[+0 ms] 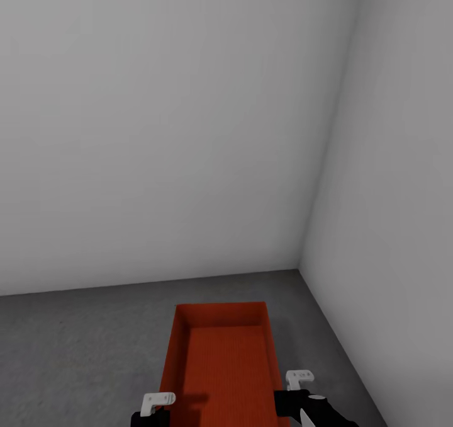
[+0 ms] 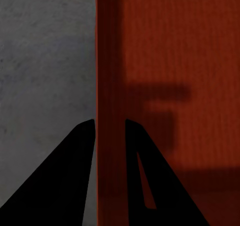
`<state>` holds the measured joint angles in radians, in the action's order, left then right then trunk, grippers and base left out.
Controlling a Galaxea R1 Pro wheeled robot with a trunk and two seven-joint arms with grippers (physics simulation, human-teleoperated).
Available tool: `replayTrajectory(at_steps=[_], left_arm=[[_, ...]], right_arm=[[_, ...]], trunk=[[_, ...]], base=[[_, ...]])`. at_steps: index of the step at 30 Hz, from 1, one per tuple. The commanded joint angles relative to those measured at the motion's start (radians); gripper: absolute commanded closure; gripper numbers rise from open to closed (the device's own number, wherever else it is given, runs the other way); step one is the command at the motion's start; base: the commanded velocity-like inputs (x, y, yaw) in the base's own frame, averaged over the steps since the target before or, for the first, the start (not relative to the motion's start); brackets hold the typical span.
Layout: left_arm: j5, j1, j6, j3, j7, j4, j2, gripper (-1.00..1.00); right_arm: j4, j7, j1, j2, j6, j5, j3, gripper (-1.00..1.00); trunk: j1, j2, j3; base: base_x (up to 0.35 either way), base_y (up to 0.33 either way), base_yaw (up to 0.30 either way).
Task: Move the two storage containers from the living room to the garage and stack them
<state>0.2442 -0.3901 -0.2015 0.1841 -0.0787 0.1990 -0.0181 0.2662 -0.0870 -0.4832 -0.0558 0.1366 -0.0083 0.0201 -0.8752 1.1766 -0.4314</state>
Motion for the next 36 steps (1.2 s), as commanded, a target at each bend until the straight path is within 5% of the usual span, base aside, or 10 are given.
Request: replayTrajectory(at_steps=[1,36], left_arm=[[0.006,-0.001,-0.021,0.011,-0.001,0.003,0.023,1.0],[0.005,-0.001,-0.021,0.011,-0.001,0.003,0.023,1.0]], right_arm=[[-0.002,-0.071,0.0,0.004,0.006,-0.012,0.014,1.0],[-0.002,-0.071,0.0,0.004,0.006,-0.012,0.014,1.0]], trunk=[[0.0,0.001,-0.001],[0.0,0.001,-0.001]], base=[[0.205,0.0,0.002],[0.135,0.029,0.0]])
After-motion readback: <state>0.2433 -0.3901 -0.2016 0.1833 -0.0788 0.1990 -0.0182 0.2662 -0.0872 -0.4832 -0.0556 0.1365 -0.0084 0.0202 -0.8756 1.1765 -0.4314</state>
